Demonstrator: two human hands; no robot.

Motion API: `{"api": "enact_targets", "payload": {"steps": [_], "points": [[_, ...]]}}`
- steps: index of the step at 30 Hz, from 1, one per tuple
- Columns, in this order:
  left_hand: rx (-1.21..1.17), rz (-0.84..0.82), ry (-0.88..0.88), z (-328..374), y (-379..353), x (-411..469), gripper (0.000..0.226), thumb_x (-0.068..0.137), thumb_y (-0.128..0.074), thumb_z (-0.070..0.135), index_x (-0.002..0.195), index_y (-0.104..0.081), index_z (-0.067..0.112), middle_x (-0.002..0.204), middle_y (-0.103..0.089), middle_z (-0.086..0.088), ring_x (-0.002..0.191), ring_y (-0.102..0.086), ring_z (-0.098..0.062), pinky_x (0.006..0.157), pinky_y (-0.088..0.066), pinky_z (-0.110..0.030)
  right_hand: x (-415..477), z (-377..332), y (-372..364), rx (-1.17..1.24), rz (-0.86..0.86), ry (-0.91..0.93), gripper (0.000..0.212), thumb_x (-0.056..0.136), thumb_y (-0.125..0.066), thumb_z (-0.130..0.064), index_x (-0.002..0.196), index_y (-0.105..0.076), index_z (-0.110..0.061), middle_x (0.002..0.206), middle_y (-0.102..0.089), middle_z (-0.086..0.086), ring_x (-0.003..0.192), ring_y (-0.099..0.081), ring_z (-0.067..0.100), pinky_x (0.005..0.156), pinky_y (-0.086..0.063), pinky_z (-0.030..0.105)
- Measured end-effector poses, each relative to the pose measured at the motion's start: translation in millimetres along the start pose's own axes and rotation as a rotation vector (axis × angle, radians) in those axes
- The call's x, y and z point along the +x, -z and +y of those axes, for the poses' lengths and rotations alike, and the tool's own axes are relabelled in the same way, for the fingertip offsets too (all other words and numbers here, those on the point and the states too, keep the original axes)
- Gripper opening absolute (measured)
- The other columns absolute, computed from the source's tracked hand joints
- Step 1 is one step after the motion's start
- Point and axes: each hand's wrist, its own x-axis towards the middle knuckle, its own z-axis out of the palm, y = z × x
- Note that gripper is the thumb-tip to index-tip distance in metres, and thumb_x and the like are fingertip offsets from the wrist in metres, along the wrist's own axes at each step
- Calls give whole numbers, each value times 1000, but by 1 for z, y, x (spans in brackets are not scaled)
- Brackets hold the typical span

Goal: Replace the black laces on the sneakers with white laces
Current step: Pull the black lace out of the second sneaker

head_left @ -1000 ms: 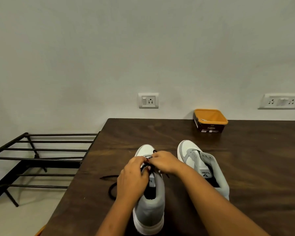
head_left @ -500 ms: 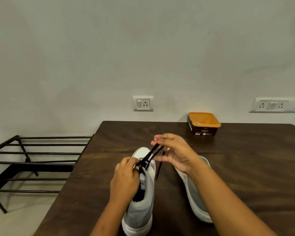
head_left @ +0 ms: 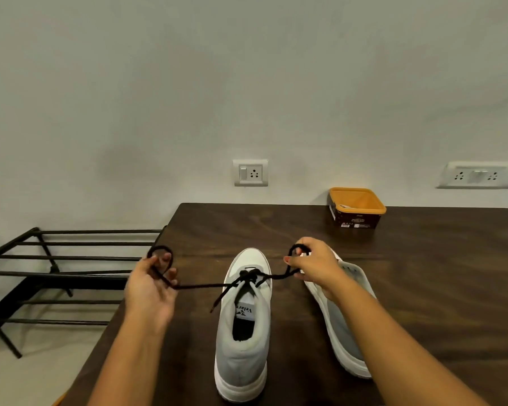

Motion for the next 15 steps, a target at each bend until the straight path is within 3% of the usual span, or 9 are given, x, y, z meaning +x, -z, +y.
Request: {"api": "enact_targets", "payload": {"steps": [2,4,7,9,11,13,15], "points": [[209,149,-58,-4,9,14,15,99,-39,21,97,-54,19,81,-58,4,61,-46,-9,52,-31,-21,5,3,-7,-32,68,-23,11,91,-62,-8,85,-55,-16,92,-59,8,88,-63,25,62,-57,30],[253,246,-103,-3,16,22,15,100,-40,19,113,-48,17,89,-58,0,62,-48,-10,52,-32,-23,10,2,-11,41,160,-51,5,96,-53,-13,97,-56,-17,101,-60,8,91,-64,25,57,-55,29],[398,270,-119,2,28,28,18,97,-46,12,115,-43,14,103,-56,-10,67,-55,-17,55,-41,-29,10,-1,-13,199,249,-46,16,100,-45,-15,107,-59,-19,99,-59,2,77,-59,17,55,-51,27],[704,234,-110,-2,35,31,29,93,-55,16,118,-43,7,112,-56,-17,79,-60,-29,66,-51,-39,8,-7,-9,307,312,16,20,102,-42,-13,109,-59,-19,86,-58,2,63,-54,13,48,-44,22],[1063,257,-117,-6,37,28,52,87,-64,23,127,-38,1,127,-50,-24,104,-57,-40,87,-50,-50,8,-16,0,466,394,57,19,102,-42,-14,110,-58,-21,78,-56,2,51,-47,11,39,-36,16],[1324,255,-127,-9,32,20,76,86,-66,27,142,-24,-3,142,-35,-26,123,-44,-43,100,-41,-50,8,-24,11,675,403,72,18,101,-45,-18,114,-56,-25,84,-60,5,46,-46,7,37,-32,16],[1488,202,-147,-14,22,7,85,89,-61,33,147,-12,-4,148,-25,-24,129,-37,-42,102,-36,-47,4,-28,17,848,333,103,30,100,-47,-22,129,-51,-26,101,-66,9,46,-48,2,36,-31,15]]}}
